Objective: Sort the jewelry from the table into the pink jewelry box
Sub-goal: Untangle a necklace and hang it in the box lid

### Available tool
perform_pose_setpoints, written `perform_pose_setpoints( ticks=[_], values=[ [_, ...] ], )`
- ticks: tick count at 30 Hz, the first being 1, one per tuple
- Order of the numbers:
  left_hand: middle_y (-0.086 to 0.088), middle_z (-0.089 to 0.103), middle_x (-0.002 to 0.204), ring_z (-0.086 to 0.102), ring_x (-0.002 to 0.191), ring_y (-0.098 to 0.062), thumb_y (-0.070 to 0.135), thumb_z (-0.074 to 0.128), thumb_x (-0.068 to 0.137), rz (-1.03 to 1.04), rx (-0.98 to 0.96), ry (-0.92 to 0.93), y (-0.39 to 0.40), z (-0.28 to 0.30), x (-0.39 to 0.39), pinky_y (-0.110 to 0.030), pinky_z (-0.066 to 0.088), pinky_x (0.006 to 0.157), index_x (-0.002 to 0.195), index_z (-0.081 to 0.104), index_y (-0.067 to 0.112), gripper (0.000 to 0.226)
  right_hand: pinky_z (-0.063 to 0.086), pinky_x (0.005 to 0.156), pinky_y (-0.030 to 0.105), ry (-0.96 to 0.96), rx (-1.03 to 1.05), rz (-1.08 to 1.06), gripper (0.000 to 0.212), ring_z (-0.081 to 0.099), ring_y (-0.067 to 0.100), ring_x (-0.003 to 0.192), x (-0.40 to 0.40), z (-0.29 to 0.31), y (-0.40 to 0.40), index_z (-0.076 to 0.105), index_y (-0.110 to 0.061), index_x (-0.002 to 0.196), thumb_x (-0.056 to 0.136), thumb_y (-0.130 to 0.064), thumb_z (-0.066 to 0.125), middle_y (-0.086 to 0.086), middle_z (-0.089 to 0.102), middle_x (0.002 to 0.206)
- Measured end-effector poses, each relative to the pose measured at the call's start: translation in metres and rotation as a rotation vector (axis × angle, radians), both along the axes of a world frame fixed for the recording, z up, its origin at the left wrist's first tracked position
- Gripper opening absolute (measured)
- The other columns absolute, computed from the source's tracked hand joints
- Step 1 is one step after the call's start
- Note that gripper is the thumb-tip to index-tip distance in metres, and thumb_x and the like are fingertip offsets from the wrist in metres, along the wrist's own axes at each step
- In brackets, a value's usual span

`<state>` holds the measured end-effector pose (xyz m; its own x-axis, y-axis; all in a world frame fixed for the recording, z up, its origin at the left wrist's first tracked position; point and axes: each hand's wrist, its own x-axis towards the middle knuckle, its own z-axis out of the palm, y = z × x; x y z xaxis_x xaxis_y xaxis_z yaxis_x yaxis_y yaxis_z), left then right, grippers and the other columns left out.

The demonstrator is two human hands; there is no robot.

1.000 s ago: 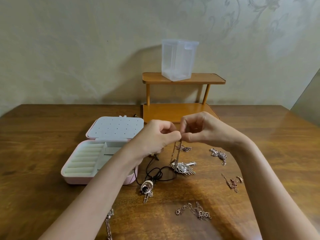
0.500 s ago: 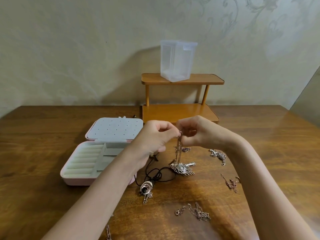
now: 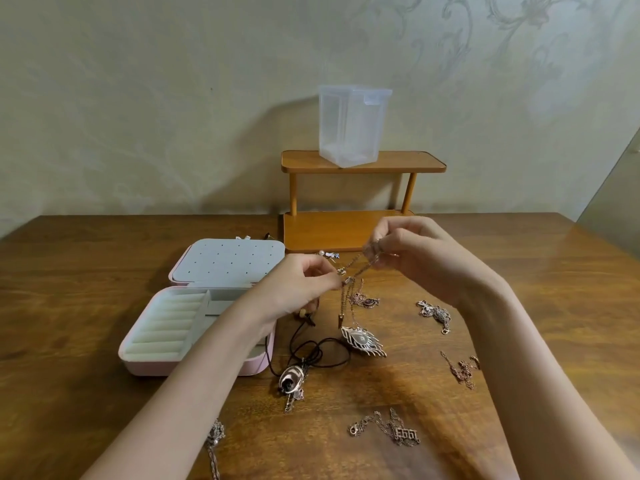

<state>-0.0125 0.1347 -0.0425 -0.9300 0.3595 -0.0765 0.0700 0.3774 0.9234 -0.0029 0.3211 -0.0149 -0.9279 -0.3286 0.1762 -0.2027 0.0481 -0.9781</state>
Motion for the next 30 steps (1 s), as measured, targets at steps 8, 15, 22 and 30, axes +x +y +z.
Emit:
perform_pose_setpoints(
  ticks=[8, 15, 22, 30],
  values=[
    [-0.004, 0.066, 0.075, 0.064, 0.070, -0.014, 0.013, 0.060, 0.070, -0.116, 0.829, -0.423, -0.002, 0.012, 0.002, -0.025, 0.053, 0.072, 0.064, 0.067, 0.014, 0.010, 0.046, 0.058, 0.022, -0.132, -0.246, 0.023, 0.005, 0.047, 0.017, 0.056, 0.003, 0.007, -0.005, 0.044, -0.009, 0.068, 0.070, -0.011, 0.040, 0.001, 0.039, 0.051],
    [0.003, 0.043, 0.055, 0.054, 0.058, -0.010, 0.014, 0.057, 0.079, -0.129, 0.924, -0.307, 0.001, 0.014, 0.005, -0.030, 0.043, 0.085, 0.083, 0.052, 0.014, 0.007, 0.048, 0.061, 0.022, -0.110, -0.366, 0.042, 0.017, 0.047, 0.015, 0.056, 0.004, 0.008, -0.011, 0.052, -0.014, 0.055, 0.067, -0.007, 0.042, 0.000, 0.039, 0.055],
    [0.006, 0.039, 0.056, 0.041, 0.051, -0.005, 0.008, 0.054, 0.088, -0.011, 0.830, 0.019, 0.013, 0.025, 0.015, -0.018, 0.049, 0.063, 0.086, 0.054, 0.014, 0.006, 0.036, 0.044, 0.021, -0.181, -0.552, 0.110, 0.017, 0.030, 0.012, 0.048, 0.009, 0.018, -0.016, 0.039, -0.014, 0.056, 0.072, -0.011, 0.038, -0.002, 0.031, 0.054],
    [0.010, 0.040, 0.052, 0.037, 0.047, -0.003, 0.007, 0.053, 0.090, -0.009, 0.779, 0.217, 0.017, 0.046, 0.018, -0.018, 0.045, 0.055, 0.085, 0.056, 0.014, 0.009, 0.037, 0.056, 0.020, 0.150, 0.084, 0.078, 0.015, 0.041, 0.009, 0.054, 0.015, 0.018, -0.011, 0.054, -0.007, 0.080, 0.086, -0.020, 0.058, -0.006, 0.047, 0.057]
  ],
)
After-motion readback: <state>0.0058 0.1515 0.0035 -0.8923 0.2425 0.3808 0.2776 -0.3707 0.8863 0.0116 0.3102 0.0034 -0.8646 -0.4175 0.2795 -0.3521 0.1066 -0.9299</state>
